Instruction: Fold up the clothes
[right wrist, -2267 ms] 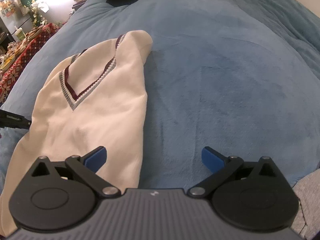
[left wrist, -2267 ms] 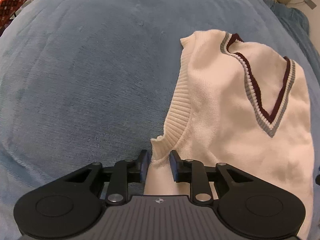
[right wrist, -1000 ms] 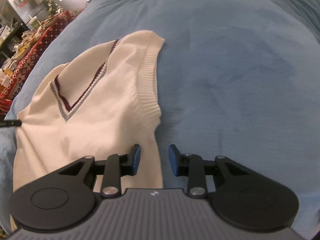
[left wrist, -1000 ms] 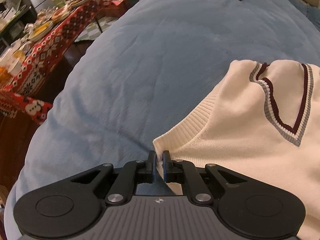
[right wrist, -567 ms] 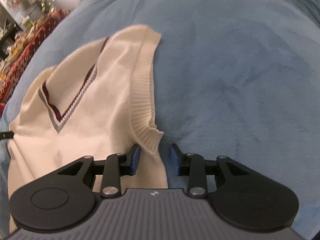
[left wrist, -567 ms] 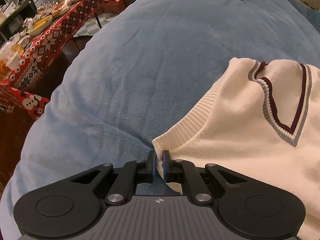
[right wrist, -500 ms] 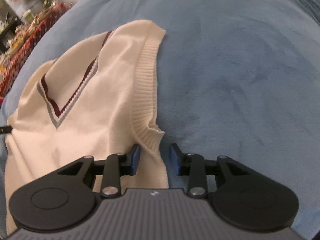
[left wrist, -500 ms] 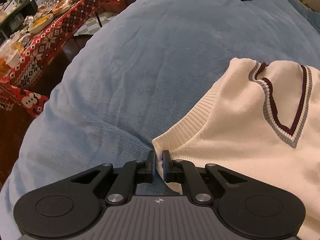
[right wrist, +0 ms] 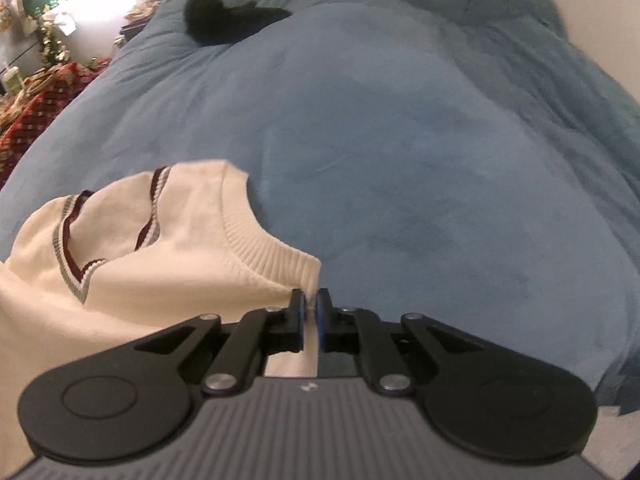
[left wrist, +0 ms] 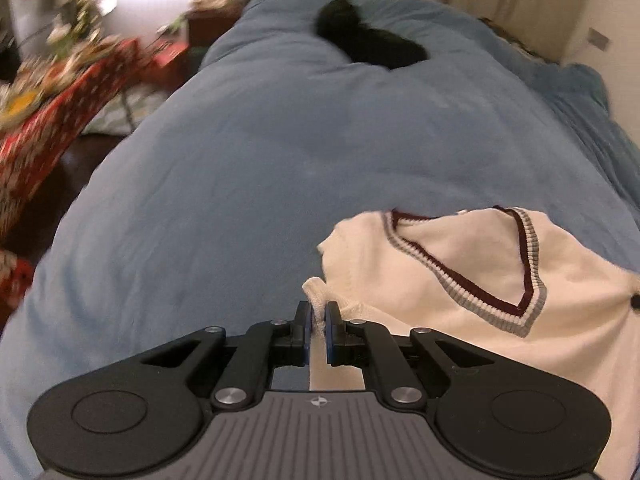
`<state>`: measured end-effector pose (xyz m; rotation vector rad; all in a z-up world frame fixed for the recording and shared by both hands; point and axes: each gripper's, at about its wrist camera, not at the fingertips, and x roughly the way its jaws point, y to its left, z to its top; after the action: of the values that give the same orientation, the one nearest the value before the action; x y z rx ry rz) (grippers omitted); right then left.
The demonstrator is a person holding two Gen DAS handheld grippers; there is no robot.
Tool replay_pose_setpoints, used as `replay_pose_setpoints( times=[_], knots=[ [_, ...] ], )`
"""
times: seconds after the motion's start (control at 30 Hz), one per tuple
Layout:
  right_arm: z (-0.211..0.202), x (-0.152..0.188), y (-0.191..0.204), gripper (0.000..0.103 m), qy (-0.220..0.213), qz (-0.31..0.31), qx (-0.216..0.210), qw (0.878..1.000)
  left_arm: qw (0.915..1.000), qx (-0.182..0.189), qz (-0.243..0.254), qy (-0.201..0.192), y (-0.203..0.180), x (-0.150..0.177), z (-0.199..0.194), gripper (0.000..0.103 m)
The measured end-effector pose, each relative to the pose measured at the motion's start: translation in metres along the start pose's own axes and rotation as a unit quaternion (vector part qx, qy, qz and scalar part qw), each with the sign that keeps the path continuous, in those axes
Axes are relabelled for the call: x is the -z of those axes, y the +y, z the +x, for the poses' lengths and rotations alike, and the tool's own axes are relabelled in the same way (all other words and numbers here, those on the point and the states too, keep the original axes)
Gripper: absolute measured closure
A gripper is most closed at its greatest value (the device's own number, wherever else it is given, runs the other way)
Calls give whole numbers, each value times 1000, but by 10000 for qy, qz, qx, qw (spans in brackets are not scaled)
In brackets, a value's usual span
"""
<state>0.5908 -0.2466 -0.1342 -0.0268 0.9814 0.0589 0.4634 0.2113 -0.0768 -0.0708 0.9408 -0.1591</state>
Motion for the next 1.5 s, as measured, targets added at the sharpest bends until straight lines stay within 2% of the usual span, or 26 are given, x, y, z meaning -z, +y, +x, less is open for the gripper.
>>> replay_pose_setpoints(
  times=[0.1, 0.23, 0.3, 0.37, 0.4, 0.43, 0.47, 0.6, 0.73, 0.97, 1.07, 1.27, 1.37, 1.5],
  knots=[
    [7, -1, -9, 97, -81, -35, 217, 9997, 10000, -60, 52, 28, -6, -6, 21, 96],
    [32, 10, -20, 95, 208, 299, 170, 9992, 9986, -163, -70, 493, 0, -1, 64, 94],
    [37, 13, -17, 93, 205, 235, 202, 9993, 9978, -139, -245, 608, 5, 1, 68, 90],
    [34, 16, -16, 81, 148, 191, 203, 9995, 9968, -114, -428, 666, 11, 3, 67, 83],
    [30, 17, -17, 67, 119, 198, 207, 9995, 9963, -92, -493, 692, 14, 4, 64, 79],
    [25, 17, -19, 62, 102, 222, 204, 9995, 9960, -62, -537, 717, 16, 6, 58, 71],
    [18, 17, -22, 62, 96, 257, 179, 9995, 9956, -33, -580, 741, 18, 8, 53, 66],
    [-6, 18, -29, 62, 125, 372, 66, 9992, 9933, 73, -703, 909, 25, 23, 28, 66],
    [-36, 36, -28, 62, 230, 387, -36, 9990, 9878, 221, -1034, 1145, 30, 49, 0, 66],
    [-80, 103, -17, 62, 721, 435, -118, 9964, 9794, 95, -1197, 1625, 24, 113, -43, 66],
    [-93, 133, -14, 62, 934, 551, -157, 9940, 9743, 154, -1324, 1815, 22, 139, -60, 66],
    [-118, 190, -8, 62, 1286, 874, -303, 9874, 9562, 354, -1759, 2314, 17, 189, -87, 66],
    [-127, 216, -5, 62, 1449, 1011, -382, 9835, 9541, 359, -1758, 2400, 11, 206, -93, 66],
    [-129, 234, 4, 62, 1610, 1077, -509, 9797, 9553, 398, -1587, 2463, 2, 218, -94, 66]
  ],
)
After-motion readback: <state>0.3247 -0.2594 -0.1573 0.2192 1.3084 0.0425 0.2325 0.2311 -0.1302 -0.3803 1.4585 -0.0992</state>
